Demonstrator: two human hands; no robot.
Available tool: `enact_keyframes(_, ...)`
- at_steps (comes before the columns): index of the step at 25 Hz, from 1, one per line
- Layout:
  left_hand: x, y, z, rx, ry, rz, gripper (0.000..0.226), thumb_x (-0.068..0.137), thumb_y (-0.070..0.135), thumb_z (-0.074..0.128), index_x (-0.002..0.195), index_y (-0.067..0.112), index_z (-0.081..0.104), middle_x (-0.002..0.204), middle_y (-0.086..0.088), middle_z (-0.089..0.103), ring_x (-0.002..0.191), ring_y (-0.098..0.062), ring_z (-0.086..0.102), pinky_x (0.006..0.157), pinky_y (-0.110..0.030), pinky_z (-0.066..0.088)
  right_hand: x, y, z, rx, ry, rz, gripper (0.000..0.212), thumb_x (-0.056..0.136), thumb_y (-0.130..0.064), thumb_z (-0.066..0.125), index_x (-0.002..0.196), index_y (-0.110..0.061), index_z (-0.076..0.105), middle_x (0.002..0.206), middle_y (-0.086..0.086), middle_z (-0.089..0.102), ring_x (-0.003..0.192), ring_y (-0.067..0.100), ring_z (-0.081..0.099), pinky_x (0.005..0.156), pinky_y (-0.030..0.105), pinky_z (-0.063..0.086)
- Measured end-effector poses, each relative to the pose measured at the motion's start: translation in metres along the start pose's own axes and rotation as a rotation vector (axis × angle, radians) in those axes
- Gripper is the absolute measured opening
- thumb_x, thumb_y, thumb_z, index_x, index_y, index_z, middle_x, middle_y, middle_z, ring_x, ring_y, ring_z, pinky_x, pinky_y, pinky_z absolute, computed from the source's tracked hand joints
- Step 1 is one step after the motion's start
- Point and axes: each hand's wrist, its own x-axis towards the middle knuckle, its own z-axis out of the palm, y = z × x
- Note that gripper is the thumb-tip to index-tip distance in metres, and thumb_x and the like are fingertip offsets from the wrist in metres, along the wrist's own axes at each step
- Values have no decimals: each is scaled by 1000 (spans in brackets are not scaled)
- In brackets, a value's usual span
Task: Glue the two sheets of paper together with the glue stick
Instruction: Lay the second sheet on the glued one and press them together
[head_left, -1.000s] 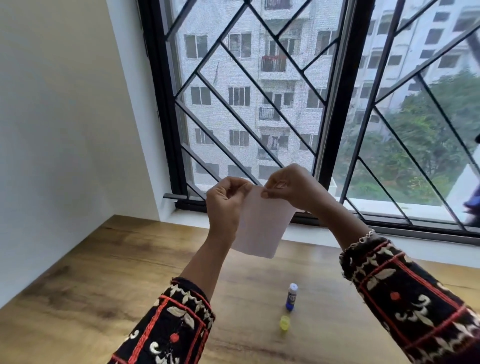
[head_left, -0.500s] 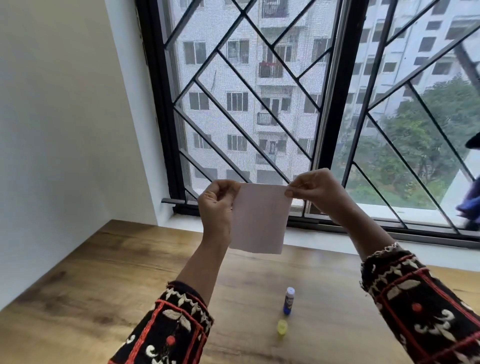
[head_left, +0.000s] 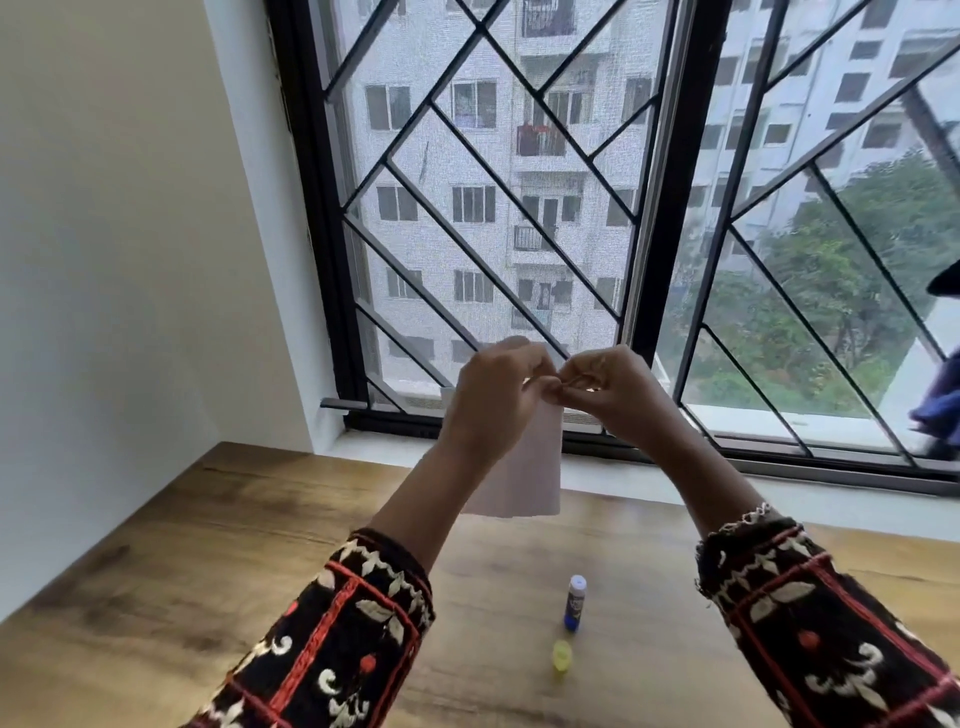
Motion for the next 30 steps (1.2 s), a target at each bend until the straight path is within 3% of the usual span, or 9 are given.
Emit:
enact_keyframes(2, 4, -2, -1, -9, -49, -31, 7, 77, 8, 69, 79, 1, 68, 80, -13, 68, 75, -25, 61, 73, -36, 47, -2, -1, 1, -9, 13, -1, 5, 74, 0, 70, 76, 5, 68, 66, 6, 60, 48, -8, 49, 55, 6, 38)
enact_keyframes(6, 5, 0, -3, 28, -81, -12, 6, 80, 7, 65, 79, 1, 66, 81, -13, 67, 75, -27, 60, 71, -36, 47, -2, 1, 3, 114, 10, 43, 10, 76, 1, 68, 78, 11, 64, 65, 5, 56, 48, -5, 45, 52, 9, 37)
enact_keyframes(9, 5, -1, -3, 27, -100, -1, 7, 83, 6, 60, 80, 0, 63, 83, -14, 65, 75, -29, 58, 70, -37, 45, -2, -2, 5, 165, -44, 61, 5, 77, 0, 67, 78, 4, 66, 62, 3, 56, 50, -6, 45, 53, 10, 38)
enact_keyframes(13, 3, -4, -2, 22, -119, 27, 7, 85, 2, 56, 80, -1, 59, 83, -16, 62, 75, -31, 56, 69, -39, 45, 1, 1, 4, 151, -42, 64, 18, 76, -3, 69, 59, -7, 64, 59, 5, 53, 58, 6, 42, 55, 22, 35)
enact_keyframes(14, 3, -4, -1, 12, -105, 28, 7, 85, 2, 56, 80, -2, 59, 82, -16, 62, 74, -30, 55, 68, -38, 44, 1, 3, 4, 155, -51, 72, 17, 76, -2, 69, 59, -2, 65, 59, 11, 53, 62, 13, 42, 58, 28, 35)
enact_keyframes(17, 5, -6, -4, -37, 6, 25, 6, 83, -3, 56, 78, -4, 58, 77, -16, 60, 70, -28, 53, 65, -35, 40, -1, 14, 3, 154, -77, 98, 21, 73, 0, 70, 69, 19, 60, 64, 21, 54, 70, 20, 43, 67, 36, 35)
enact_keyframes(20, 7, -9, -9, -73, 77, 7, 6, 81, -7, 55, 77, -7, 59, 73, -14, 58, 67, -24, 50, 61, -27, 35, -8, 23, 3, 127, -69, 147, 12, 72, 0, 72, 69, 11, 65, 72, 15, 61, 71, 20, 51, 70, 36, 42)
enact_keyframes(25, 6, -18, -16, -169, 186, -80, 9, 84, -3, 56, 76, -5, 59, 68, -5, 54, 59, -8, 45, 55, -8, 33, -17, 37, 0, 68, -89, 208, 11, 72, 0, 72, 69, 9, 66, 68, 15, 59, 66, 21, 47, 65, 36, 38)
enact_keyframes(30, -2, -35, -13, -267, 291, -228, 10, 86, 1, 56, 76, 0, 59, 62, 10, 50, 57, 1, 45, 55, -6, 34, -28, 47, -3, 137, -36, 234, 4, 73, 3, 69, 70, 4, 68, 70, 12, 62, 69, 19, 52, 67, 29, 42)
